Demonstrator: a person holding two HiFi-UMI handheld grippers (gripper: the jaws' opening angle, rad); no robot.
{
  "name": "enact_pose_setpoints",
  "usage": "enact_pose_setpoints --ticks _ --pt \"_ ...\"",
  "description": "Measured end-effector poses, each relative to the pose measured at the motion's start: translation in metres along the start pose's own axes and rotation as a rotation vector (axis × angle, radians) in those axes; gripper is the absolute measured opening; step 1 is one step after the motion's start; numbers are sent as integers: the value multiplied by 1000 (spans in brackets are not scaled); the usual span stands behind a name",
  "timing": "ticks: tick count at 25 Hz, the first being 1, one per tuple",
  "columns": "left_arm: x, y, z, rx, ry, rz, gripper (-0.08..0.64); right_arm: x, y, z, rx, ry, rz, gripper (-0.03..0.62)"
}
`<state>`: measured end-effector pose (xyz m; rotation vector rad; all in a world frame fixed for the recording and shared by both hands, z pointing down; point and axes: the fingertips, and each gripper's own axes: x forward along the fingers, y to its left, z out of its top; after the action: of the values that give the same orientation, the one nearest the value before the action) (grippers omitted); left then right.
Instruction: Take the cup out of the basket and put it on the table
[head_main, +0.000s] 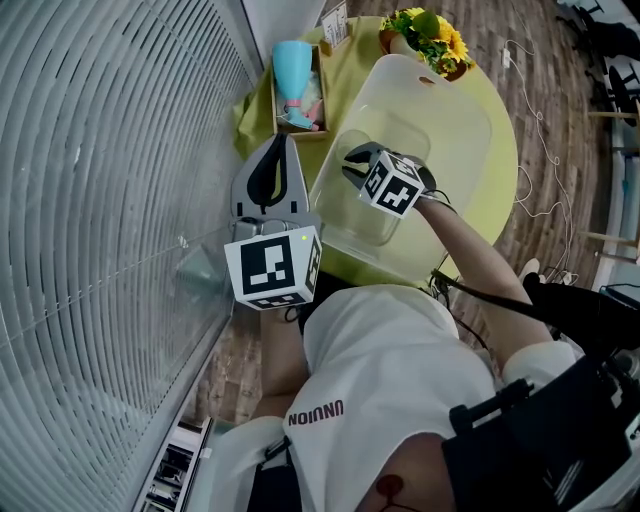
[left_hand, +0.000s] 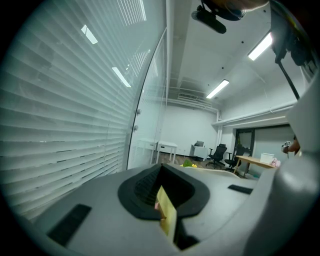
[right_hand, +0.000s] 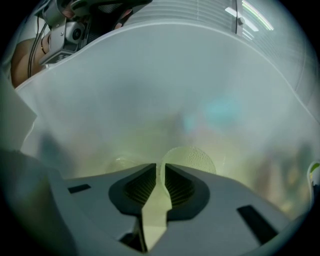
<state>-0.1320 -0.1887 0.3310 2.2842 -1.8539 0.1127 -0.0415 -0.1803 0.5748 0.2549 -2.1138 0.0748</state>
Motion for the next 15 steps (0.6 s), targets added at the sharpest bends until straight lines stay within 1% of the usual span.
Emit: enact_pose_setpoints --ticks 7,15 --pt "1 2 -1 -5 10 -2 12 0 -3 1 13 -5 -9 51" --pt "0 3 1 4 9 1 12 -1 -1 0 -2 1 -6 38"
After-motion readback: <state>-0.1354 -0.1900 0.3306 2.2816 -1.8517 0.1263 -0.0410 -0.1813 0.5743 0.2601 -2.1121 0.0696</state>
